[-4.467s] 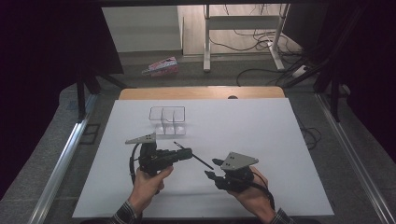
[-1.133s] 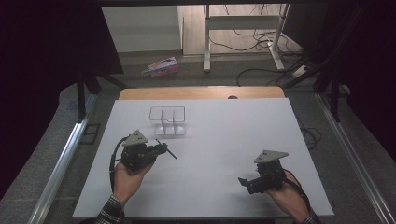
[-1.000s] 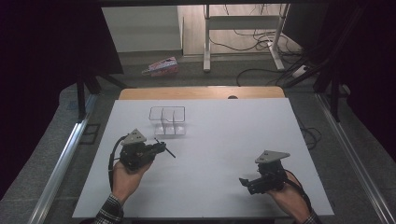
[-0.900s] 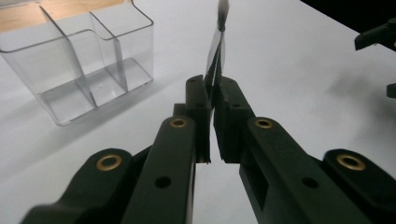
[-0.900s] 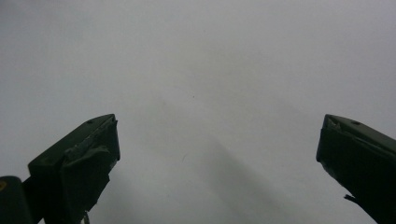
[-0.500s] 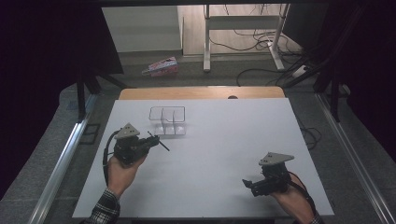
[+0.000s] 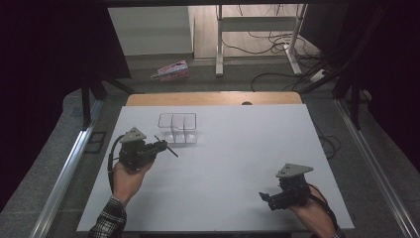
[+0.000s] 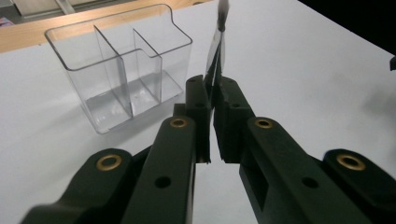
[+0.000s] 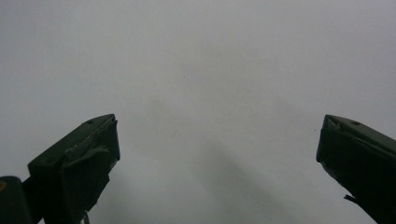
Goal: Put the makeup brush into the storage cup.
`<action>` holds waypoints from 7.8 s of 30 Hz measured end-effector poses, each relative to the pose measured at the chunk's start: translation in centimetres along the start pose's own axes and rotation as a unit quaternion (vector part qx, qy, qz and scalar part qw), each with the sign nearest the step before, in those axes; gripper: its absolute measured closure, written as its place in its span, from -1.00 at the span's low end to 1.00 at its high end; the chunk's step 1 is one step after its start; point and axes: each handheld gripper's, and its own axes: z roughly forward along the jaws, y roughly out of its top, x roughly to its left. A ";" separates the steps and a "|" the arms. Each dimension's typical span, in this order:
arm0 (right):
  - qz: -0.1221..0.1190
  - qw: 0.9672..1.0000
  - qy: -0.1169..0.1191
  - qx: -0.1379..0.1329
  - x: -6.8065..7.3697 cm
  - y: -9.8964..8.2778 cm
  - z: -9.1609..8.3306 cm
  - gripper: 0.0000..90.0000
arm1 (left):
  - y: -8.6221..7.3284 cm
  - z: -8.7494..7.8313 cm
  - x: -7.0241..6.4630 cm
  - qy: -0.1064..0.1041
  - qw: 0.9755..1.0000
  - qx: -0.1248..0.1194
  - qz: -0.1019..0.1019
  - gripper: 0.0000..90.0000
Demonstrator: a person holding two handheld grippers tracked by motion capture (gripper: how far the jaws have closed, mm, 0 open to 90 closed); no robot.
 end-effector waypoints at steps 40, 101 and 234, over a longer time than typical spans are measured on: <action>0.016 1.000 -0.012 0.012 -0.9 -1.5 -1.0 -1.00 | 4.8 -0.6 3.5 0.056 0.998 -0.023 -0.012 0.90; 0.005 1.000 0.000 0.026 -0.6 -1.9 -0.6 -1.00 | 5.7 5.5 6.1 0.112 0.993 0.016 -0.019 0.90; 0.016 1.000 0.012 0.011 -0.7 -1.8 -0.9 -1.00 | -4.0 0.6 -0.9 0.033 0.996 0.079 0.026 -0.98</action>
